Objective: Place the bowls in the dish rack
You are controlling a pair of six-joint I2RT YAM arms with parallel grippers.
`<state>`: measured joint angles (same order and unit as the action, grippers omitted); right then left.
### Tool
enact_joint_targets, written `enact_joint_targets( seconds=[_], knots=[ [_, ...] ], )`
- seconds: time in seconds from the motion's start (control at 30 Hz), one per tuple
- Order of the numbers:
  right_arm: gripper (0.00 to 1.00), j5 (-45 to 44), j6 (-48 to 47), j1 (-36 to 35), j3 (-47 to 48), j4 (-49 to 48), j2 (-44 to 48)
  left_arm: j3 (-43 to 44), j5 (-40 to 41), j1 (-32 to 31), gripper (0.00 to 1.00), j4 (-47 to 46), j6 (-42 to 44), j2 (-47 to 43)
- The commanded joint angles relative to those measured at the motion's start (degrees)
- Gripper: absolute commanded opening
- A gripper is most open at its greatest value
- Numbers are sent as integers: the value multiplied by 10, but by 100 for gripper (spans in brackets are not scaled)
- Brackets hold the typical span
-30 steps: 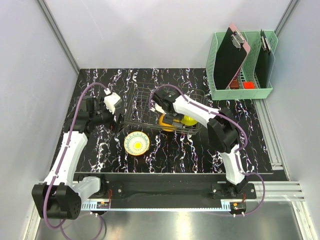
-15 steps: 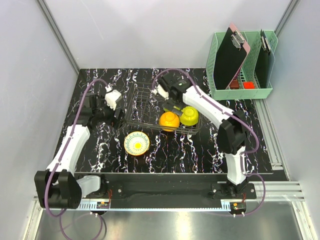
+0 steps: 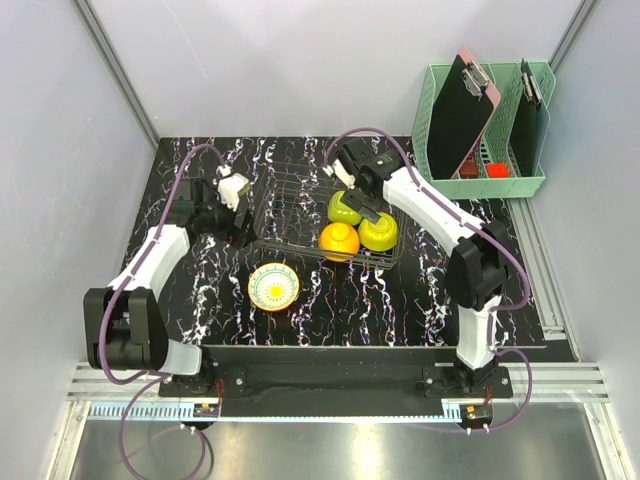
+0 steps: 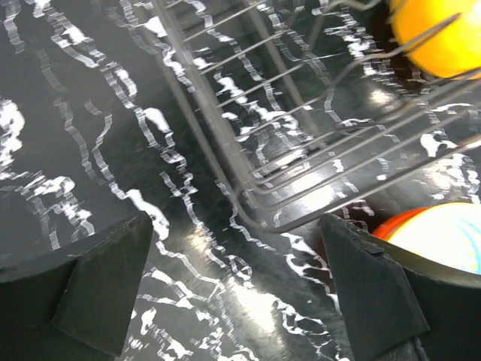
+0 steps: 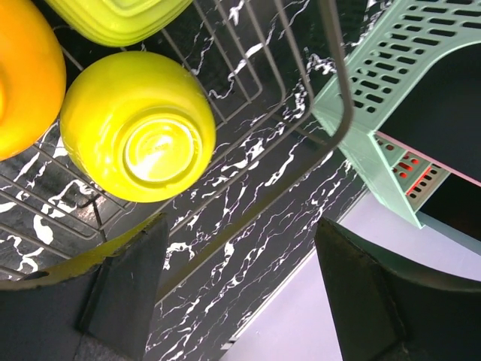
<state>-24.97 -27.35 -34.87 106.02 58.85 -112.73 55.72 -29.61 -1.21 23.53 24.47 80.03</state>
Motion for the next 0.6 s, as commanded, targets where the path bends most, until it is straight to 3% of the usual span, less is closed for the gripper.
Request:
enact_joint_targets(
  seconds=[0.0, 0.17, 0.57],
  knots=[
    [85, -17, 8, -4, -3, -22, 47, 27, -122, 1, 99, -9, 15, 14],
    [85, -22, 7, -3, -7, -28, 51, 33, -200, 0, 99, 42, 42, 14],
    [84, -24, 10, -3, -1, -31, 43, 17, -287, -14, 99, 137, 109, -7]
  ],
)
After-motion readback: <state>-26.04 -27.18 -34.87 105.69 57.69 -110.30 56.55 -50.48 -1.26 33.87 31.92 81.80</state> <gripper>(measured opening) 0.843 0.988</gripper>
